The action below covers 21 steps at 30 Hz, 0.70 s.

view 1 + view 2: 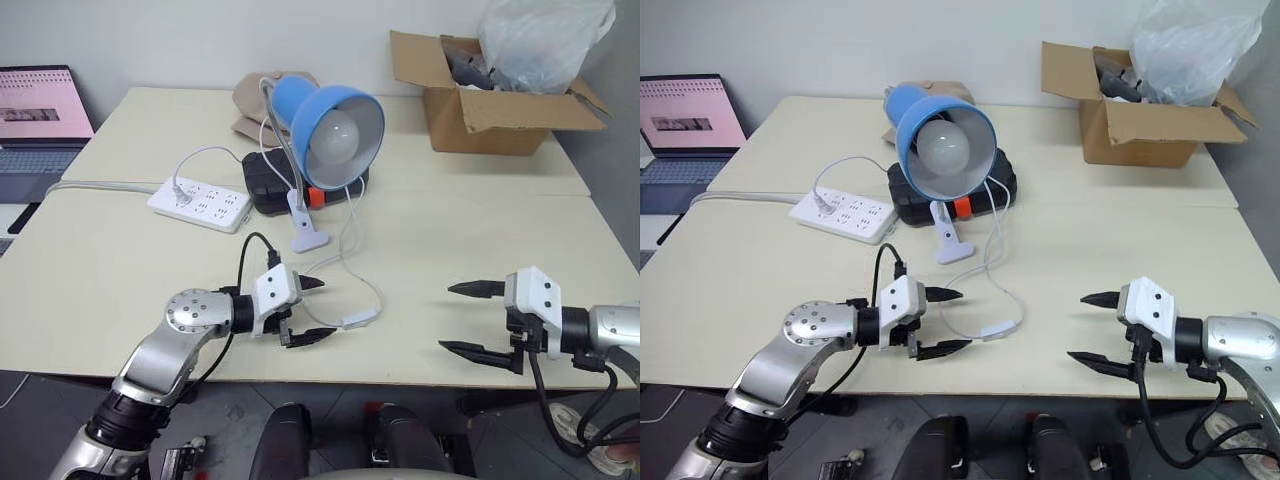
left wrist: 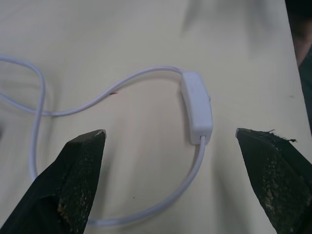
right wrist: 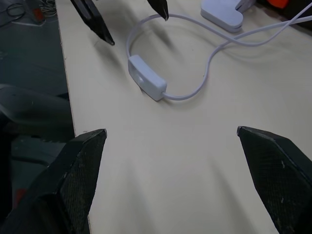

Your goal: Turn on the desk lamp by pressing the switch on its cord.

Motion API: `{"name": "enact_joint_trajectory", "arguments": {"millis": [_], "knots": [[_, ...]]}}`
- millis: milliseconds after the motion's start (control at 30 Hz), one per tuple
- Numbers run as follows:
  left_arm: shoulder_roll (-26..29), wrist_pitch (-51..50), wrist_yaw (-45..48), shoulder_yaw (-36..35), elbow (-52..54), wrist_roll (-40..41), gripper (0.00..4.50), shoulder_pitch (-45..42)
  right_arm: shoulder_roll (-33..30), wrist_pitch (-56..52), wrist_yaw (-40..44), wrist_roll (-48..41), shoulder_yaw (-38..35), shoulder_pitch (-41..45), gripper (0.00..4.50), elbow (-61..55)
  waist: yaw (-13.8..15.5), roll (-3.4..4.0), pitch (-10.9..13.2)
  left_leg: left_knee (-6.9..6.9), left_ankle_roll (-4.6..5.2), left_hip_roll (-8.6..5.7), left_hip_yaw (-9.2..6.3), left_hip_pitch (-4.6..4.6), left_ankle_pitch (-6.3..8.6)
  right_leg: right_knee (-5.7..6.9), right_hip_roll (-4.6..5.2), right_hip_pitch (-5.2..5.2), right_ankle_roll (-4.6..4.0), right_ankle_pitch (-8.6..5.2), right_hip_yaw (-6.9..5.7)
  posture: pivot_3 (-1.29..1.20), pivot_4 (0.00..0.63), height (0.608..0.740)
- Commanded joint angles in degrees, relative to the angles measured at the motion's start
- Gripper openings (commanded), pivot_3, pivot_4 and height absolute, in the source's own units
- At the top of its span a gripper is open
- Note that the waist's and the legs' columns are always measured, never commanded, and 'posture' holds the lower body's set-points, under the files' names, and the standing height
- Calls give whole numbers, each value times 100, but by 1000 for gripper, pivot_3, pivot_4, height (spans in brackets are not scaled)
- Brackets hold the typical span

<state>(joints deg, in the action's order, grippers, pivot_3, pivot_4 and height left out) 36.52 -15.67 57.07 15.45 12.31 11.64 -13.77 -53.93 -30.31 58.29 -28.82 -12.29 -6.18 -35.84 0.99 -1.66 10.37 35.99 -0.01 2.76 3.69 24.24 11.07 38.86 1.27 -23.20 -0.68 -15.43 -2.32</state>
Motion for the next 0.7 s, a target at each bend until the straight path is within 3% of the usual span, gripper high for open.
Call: {"name": "enact_joint_trajectory", "arguments": {"millis": [33,633,700], "knots": [[-153,257,64,219,-246,-210,4453,-159,-90,-226,-146,-230,-257,31,4500,-342,-4,-2,-1,1,0,0,0,0,0,0,0,0,1,0,1,0,150,740],[-917,861,114,479,-1386,-629,4453,-554,-81,-346,-287,-252,-227,-7,4500,-494,20,-3,-2,10,1,-3,-9,9,-1,-1,0,2,8,5,-6,0,150,740],[-938,928,158,486,-1420,-637,4083,-566,-80,-340,-294,-246,-229,-24,4500,-503,23,-3,-2,10,2,-4,-9,9,-1,-1,0,2,9,5,-6,0,150,740]]}}
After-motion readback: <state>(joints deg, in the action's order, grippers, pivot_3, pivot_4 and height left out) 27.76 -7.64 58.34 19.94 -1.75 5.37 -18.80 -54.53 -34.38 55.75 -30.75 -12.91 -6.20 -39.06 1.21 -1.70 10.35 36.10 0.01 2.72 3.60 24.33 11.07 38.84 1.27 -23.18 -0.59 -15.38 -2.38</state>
